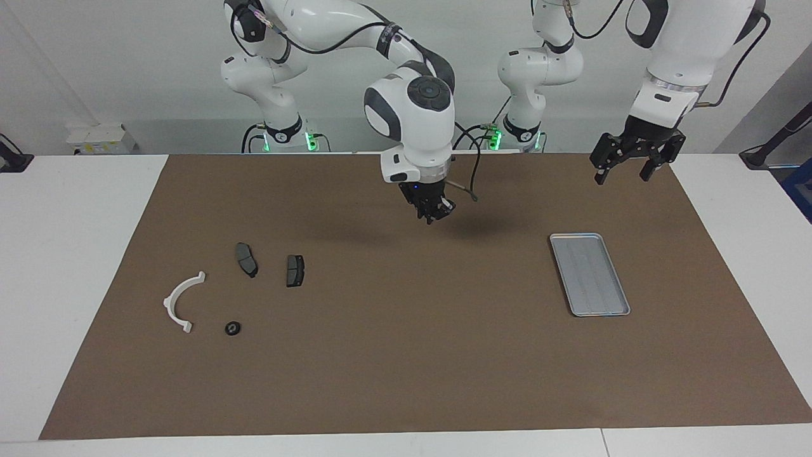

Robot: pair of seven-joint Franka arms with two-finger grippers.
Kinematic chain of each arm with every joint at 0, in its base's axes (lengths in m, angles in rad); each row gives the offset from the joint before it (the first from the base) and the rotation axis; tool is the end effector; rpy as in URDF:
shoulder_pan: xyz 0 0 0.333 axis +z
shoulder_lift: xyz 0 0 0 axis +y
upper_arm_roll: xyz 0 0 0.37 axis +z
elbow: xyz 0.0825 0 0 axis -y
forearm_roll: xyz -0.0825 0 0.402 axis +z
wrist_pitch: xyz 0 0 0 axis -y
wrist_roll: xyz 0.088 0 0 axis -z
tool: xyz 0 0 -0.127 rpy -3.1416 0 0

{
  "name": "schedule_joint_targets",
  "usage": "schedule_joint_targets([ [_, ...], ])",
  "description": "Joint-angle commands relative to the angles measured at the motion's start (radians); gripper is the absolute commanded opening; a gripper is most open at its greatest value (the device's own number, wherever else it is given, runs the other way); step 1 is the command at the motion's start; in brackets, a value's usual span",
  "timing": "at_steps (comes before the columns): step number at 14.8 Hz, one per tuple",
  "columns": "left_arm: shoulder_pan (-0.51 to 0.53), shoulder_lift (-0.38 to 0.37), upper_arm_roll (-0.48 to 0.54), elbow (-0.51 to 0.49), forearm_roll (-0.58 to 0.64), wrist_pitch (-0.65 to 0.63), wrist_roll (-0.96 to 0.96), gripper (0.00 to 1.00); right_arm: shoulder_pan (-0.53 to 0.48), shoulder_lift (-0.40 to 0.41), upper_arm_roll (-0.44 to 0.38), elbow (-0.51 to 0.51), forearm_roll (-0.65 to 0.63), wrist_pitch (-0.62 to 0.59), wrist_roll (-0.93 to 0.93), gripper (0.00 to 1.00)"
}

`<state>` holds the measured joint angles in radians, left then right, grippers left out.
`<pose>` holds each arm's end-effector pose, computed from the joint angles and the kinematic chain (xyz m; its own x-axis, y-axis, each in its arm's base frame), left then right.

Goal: Pick bearing gear from pile to tray

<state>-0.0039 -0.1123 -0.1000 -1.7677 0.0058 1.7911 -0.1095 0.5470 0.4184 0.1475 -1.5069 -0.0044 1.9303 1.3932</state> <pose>0.5494 -0.0598 0.6439 0.9907 0.0044 0.1358 0.0047 -1.0000 -0.0021 0.5633 0.4477 0.4515 0.7576 -0.6505 -0.0531 -0.6521 -0.7579 -0.0188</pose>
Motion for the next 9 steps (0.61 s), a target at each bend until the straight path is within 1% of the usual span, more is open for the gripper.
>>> schedule_joint_targets([
  [1, 0.008, -0.058, 0.003, -0.075, -0.010, 0.045, -0.001, 1.00, 0.022, 0.022, -0.006, -0.047, -0.012, 0.070, 0.036, 0.00],
  [4, 0.010, -0.055, 0.003, -0.130, -0.010, 0.103, -0.001, 1.00, 0.054, 0.109, -0.005, -0.046, -0.104, 0.168, 0.121, 0.00],
  [7, 0.008, -0.046, 0.003, -0.145, -0.010, 0.122, -0.001, 1.00, 0.057, 0.164, -0.005, -0.047, -0.121, 0.240, 0.125, 0.00],
  [9, 0.007, -0.047, 0.003, -0.168, -0.010, 0.145, -0.001, 1.00, 0.053, 0.181, -0.005, -0.052, -0.126, 0.271, 0.125, 0.00],
])
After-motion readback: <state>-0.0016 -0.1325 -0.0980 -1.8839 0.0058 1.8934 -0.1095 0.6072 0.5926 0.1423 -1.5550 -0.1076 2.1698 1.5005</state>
